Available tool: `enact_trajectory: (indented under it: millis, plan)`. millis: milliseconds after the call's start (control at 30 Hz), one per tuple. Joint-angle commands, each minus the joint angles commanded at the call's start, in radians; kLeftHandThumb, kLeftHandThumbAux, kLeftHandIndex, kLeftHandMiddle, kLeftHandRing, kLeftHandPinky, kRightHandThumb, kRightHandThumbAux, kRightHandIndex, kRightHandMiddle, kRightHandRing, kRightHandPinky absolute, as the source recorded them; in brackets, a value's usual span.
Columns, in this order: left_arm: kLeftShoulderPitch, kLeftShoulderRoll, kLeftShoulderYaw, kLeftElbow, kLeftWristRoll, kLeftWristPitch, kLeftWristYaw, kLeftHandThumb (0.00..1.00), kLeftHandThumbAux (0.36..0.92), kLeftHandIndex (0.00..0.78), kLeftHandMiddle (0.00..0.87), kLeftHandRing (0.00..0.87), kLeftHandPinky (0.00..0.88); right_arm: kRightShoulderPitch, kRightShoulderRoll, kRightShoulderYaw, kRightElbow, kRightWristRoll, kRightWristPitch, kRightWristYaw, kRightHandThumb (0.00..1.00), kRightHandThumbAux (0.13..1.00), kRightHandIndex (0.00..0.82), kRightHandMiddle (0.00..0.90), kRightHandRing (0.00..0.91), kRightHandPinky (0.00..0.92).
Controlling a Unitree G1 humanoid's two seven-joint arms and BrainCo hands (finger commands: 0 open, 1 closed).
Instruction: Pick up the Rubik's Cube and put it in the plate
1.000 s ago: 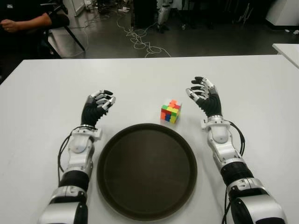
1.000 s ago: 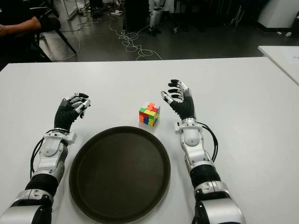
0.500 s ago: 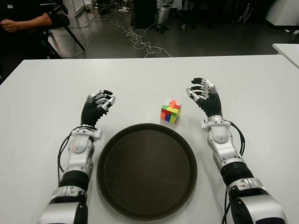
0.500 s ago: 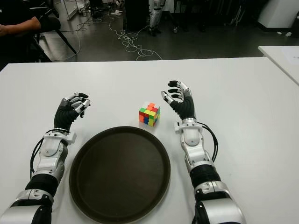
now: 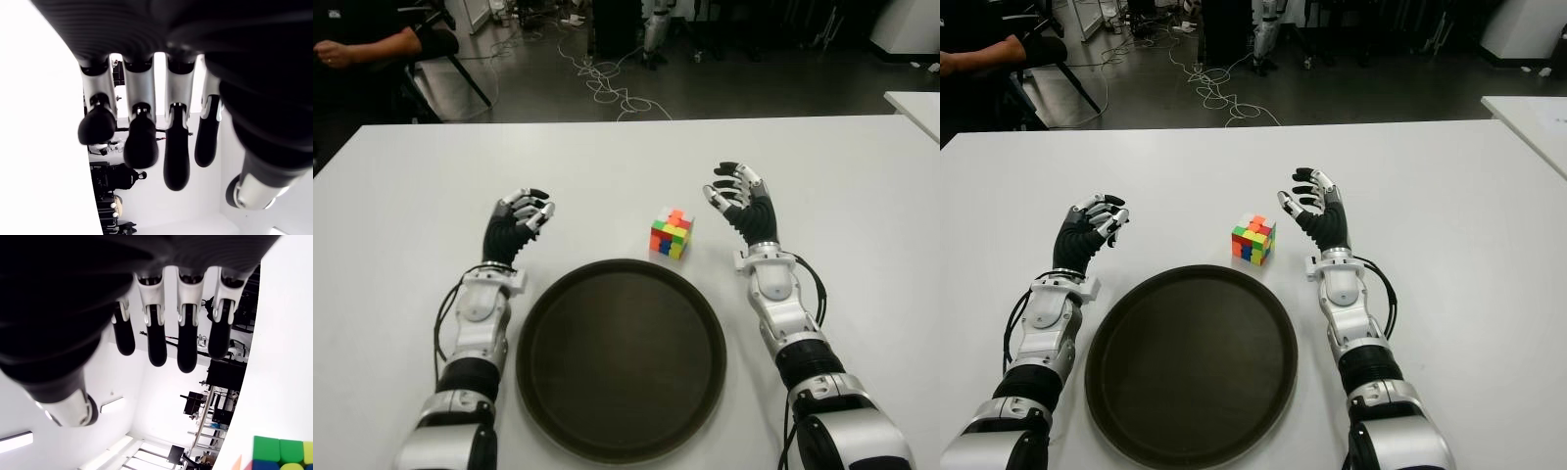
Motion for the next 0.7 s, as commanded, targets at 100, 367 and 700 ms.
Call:
enact_trajectory:
  millis: [100, 367, 700]
  plan:
    - [0.0, -0.001, 0.0, -0.001, 0.001, 0.001, 0.001, 0.844, 0.66, 0.417, 0.573, 0.733, 0.765, 0.0, -0.005, 0.004, 0.001, -0.003, 0.0, 0.008, 0.321, 0.661, 0.232, 0.294, 0.298, 0.304]
    - [0.003, -0.002, -0.001, -0.005, 0.002, -0.002, 0.004, 0.844, 0.66, 0.417, 0.57, 0.732, 0.765, 0.0, -0.015, 0.014, -0.006, -0.003, 0.012, 0.047, 0.266, 0.657, 0.158, 0.253, 0.252, 0.246]
    - [0.006, -0.006, -0.005, -0.014, 0.009, -0.001, 0.01, 0.844, 0.661, 0.417, 0.58, 0.743, 0.775, -0.002, -0.071, 0.082, 0.028, -0.091, -0.042, 0.079, 0.117, 0.593, 0.046, 0.1, 0.103, 0.091]
